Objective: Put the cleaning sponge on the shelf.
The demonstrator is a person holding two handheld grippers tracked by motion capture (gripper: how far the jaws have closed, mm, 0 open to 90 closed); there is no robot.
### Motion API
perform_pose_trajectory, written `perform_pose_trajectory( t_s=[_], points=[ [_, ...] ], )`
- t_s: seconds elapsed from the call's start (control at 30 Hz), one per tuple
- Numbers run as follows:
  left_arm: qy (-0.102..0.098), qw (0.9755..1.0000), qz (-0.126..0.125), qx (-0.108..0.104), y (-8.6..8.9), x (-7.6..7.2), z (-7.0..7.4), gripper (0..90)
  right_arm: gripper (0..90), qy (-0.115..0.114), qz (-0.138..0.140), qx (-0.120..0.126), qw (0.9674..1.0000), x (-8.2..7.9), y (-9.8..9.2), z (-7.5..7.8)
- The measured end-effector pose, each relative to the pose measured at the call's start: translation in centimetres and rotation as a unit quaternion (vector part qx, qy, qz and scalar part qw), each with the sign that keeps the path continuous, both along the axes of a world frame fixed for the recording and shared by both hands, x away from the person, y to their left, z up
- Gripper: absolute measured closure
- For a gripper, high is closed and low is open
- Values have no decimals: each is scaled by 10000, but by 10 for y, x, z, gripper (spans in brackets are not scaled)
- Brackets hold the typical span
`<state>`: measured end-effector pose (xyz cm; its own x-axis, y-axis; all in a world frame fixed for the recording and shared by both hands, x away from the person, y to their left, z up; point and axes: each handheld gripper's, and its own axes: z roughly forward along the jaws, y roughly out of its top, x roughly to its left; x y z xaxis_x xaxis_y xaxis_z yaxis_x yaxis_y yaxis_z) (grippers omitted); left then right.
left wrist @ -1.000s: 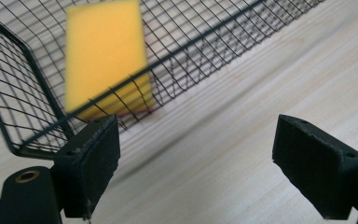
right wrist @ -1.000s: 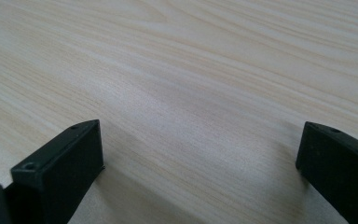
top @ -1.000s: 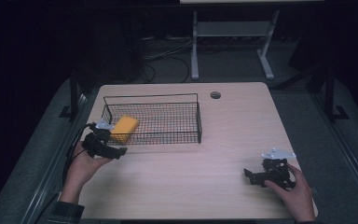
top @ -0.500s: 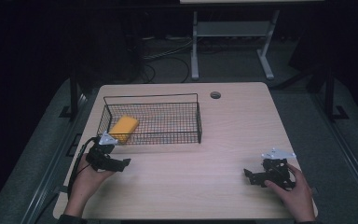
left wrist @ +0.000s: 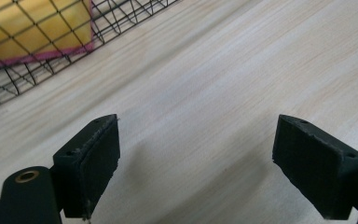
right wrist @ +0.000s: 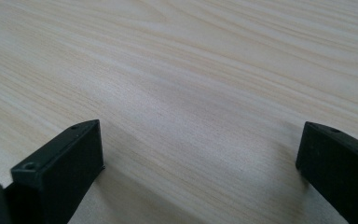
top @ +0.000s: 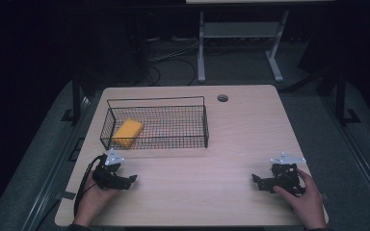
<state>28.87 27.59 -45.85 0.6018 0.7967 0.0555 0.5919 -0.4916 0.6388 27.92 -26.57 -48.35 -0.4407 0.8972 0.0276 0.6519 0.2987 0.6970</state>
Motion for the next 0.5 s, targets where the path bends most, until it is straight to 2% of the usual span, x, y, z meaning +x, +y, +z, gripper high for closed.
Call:
perform_pose_trajectory(
  t_s=[0.27, 0.3, 0.5],
  points=[
    [-91, 9993, 61, -346, 10, -4, -11, 139, 0, 1, -3, 3, 10000, 0, 0, 0],
    [-150, 9991, 47, -386, 10, -4, -12, 130, 0, 0, -3, 3, 10000, 0, 0, 0],
    [-271, 9985, -22, -474, 13, -6, -15, 128, 0, 1, -4, 5, 10000, 0, 0, 0]
  ],
)
